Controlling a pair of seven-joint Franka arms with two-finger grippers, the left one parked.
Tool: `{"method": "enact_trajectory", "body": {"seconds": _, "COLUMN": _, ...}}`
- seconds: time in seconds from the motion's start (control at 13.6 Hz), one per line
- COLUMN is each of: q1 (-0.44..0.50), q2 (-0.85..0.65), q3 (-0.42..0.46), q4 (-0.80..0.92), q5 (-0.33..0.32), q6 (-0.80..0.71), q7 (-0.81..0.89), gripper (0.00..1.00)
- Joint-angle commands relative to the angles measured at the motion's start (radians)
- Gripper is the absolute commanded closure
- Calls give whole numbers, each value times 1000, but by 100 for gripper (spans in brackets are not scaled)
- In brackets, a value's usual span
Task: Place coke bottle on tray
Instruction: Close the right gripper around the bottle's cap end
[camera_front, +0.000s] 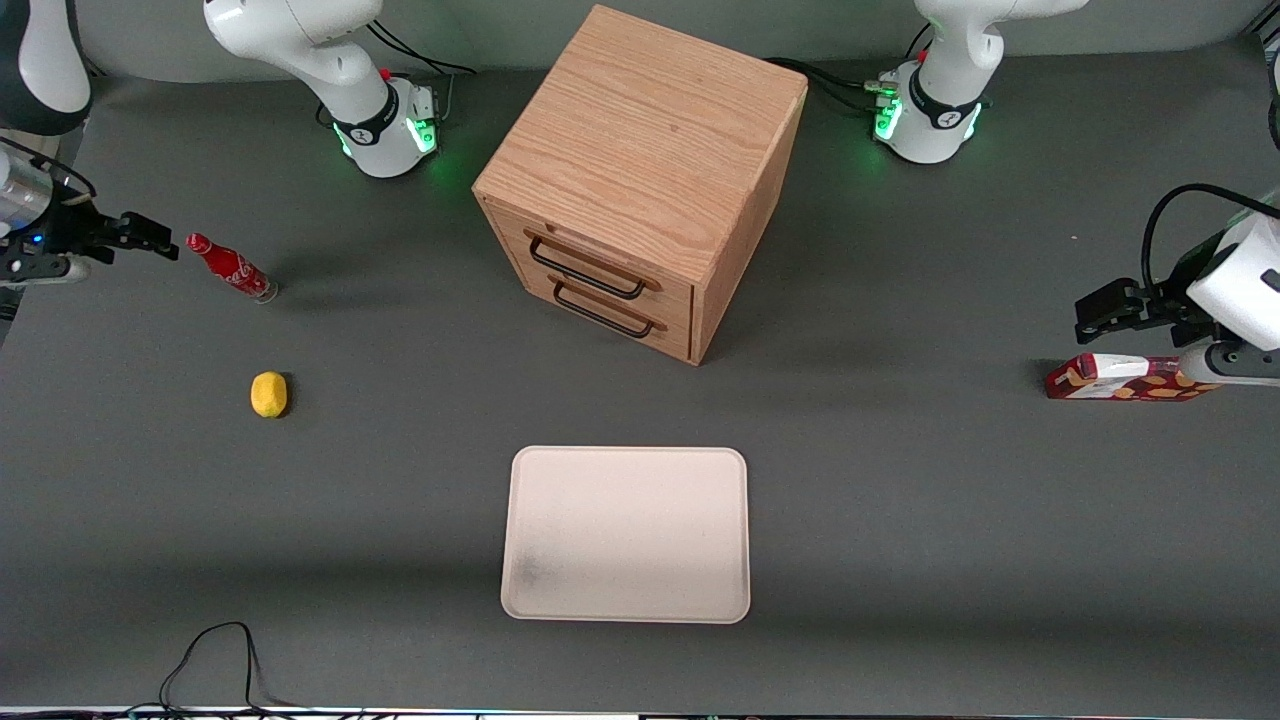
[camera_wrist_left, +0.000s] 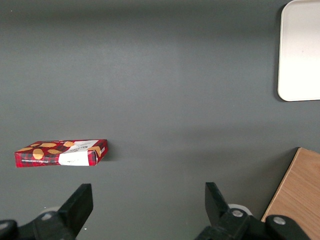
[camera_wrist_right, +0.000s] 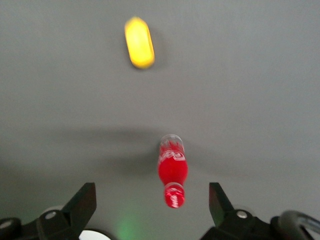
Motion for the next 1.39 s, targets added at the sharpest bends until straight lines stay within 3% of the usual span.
{"method": "enact_trajectory", "body": {"seconds": 0.0, "q1": 5, "q2": -96, "q3": -100, "q4": -175, "q5": -100, "q6": 148, "q7": -20, "gripper": 0}}
{"method": "enact_trajectory", "body": {"seconds": 0.37, "q1": 5, "q2": -58, "q3": -143, "q4": -248, "q5": -114, "q6": 257, "q7": -19, "gripper": 1}}
{"method": "enact_trajectory", "body": {"seconds": 0.95, "q1": 8, "q2": -4, "q3": -203, "q4": -253, "q5": -155, "q6": 271, "q7": -22, "gripper": 5}}
{"method": "enact_trajectory", "body": {"seconds": 1.03, "q1": 8, "q2": -1, "q3": -203, "q4": -253, "q5": -155, "q6": 271, "q7": -22, "gripper": 10}}
{"method": "enact_trajectory", "body": {"seconds": 1.17, "q1": 8, "q2": -1, "q3": -203, "q4": -253, "q5": -155, "q6": 271, "q7": -22, "gripper": 30}}
{"method": "enact_trajectory", "body": {"seconds": 1.32, "q1": 10, "q2": 8, "q3": -202, "q4": -251, "q5": -155, "q6": 270, "q7": -22, "gripper": 65}}
